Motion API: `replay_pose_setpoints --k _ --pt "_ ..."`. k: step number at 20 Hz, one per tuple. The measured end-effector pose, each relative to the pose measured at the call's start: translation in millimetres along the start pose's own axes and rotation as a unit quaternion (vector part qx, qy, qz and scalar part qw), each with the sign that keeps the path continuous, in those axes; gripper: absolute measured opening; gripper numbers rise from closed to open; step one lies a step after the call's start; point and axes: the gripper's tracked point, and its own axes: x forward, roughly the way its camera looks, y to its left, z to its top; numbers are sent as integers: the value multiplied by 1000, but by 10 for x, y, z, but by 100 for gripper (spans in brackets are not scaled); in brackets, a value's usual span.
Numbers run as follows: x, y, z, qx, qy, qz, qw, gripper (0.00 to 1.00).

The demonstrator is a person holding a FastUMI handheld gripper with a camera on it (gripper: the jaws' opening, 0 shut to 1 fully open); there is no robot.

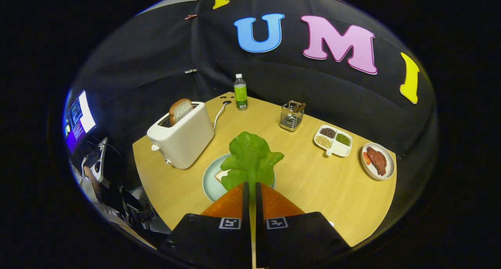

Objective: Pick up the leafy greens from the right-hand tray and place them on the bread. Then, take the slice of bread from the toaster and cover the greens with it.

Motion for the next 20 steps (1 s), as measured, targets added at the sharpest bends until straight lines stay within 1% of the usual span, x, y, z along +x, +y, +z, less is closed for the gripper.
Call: replay_pose_setpoints --k 3,7,13,18,20 --pt "274 162 101 -2 10 10 1000 9" --pt "609 285 3 -1 46 19 999 9" --pt "1107 178 -312 12 96 -6 995 9" --pt "1300 148 -524 10 128 -18 992 9" --pt "1342 119 -542 10 127 -23 992 18"
